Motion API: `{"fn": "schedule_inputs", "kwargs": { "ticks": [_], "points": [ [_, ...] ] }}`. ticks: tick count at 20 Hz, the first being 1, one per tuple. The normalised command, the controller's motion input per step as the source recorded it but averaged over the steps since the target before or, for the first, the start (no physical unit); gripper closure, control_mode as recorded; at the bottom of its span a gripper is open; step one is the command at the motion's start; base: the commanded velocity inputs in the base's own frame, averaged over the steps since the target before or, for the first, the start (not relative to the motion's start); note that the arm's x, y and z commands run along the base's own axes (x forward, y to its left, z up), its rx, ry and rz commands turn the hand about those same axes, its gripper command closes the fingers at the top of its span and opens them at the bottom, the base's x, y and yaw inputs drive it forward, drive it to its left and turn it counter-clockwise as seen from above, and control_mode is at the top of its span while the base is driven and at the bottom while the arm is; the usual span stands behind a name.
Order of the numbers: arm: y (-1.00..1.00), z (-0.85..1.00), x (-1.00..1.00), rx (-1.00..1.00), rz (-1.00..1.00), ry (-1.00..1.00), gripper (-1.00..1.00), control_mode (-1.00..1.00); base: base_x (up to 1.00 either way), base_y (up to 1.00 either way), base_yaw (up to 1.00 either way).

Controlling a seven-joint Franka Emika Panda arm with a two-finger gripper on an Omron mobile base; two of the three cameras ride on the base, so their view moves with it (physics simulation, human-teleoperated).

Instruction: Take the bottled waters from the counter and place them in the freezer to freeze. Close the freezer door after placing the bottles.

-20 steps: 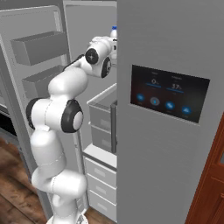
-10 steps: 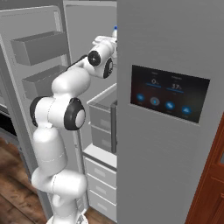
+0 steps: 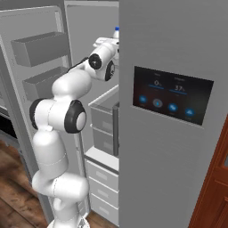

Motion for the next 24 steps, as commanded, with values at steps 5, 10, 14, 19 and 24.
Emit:
{"fn": "schedule_inputs", "kwargs": {
  "ticks": [5, 10, 14, 19, 24],
  "points": [
    [0.06, -0.25, 0.0, -0.01, 0.0, 0.0, 1.0, -1.0, 0.0, 0.0, 0.0],
    [0.04, -0.12, 0.0, 0.0, 0.0, 0.0, 1.0, -1.0, 0.0, 0.0, 0.0],
    [0.0, -0.02, 0.0, 0.0, 0.0, 0.0, -1.0, -1.0, 0.0, 0.0, 0.0],
    [0.0, 0.0, 0.0, 0.0, 0.0, 0.01, -1.0, -1.0, 0.0, 0.0, 0.0],
    [0.0, 0.0, 0.0, 0.0, 0.0, 0.02, -1.0, -1.0, 0.0, 0.0, 0.0]
  ]
}}
